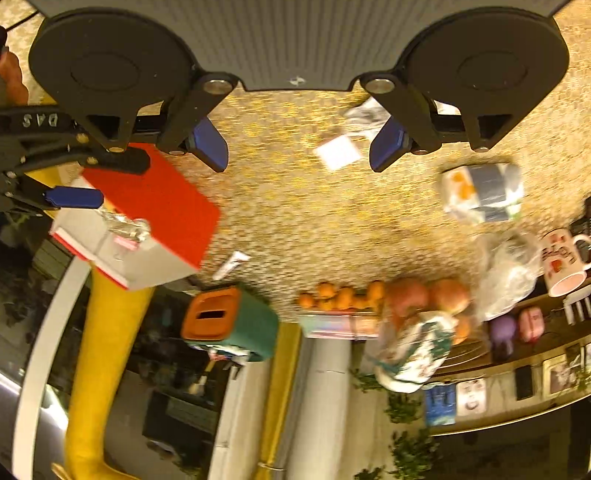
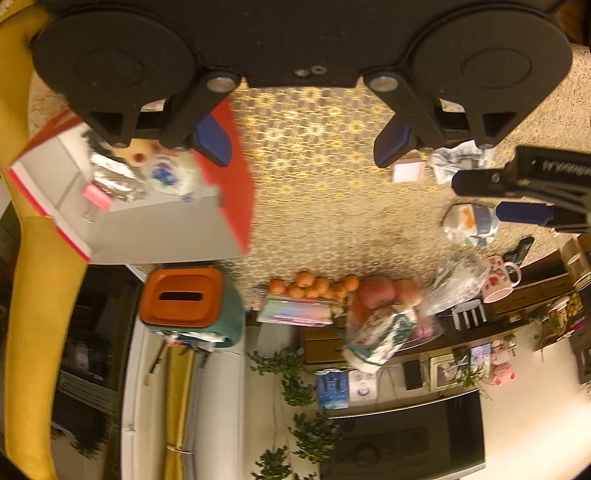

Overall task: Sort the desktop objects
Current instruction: 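Withdraw both tools from the box back over the table, then close the left tool on the white PAPER tissue packet while the right tool approaches the white USB cable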

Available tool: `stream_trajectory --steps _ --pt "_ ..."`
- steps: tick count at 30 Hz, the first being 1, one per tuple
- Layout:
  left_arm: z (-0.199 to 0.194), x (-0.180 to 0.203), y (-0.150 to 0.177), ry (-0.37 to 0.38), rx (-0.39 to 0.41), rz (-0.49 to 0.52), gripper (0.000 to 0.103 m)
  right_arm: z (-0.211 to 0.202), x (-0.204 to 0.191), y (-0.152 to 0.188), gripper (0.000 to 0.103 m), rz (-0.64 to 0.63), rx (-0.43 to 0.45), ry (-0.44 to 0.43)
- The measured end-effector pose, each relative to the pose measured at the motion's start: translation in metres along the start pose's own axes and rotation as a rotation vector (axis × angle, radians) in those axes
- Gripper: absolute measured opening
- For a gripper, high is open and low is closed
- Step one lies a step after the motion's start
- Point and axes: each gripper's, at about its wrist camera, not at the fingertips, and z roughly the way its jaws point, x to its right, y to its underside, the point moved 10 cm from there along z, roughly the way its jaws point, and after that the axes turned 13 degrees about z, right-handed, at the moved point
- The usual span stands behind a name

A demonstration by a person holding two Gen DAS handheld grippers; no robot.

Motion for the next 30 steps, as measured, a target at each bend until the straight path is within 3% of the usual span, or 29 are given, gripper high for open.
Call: stream_trajectory --steps 3,16,30 --pt "0.002 -0.021 0.007 -0.019 0.002 -0.014 0.099 0.01 -0.021 0.007 0.086 -0.027 -0.007 -0.017" --pt "0.032 -0.11 0.032 -0.124 -0.012 -0.008 0.103 0.057 -0.099 0.037 0.094 -0.092 -0.067 -0.094" --pt "0.069 -0.184 0.045 -0.196 -0.04 -0.071 0.103 0.117 -0.142 0.059 0.096 -0.066 -0.132 -0.1"
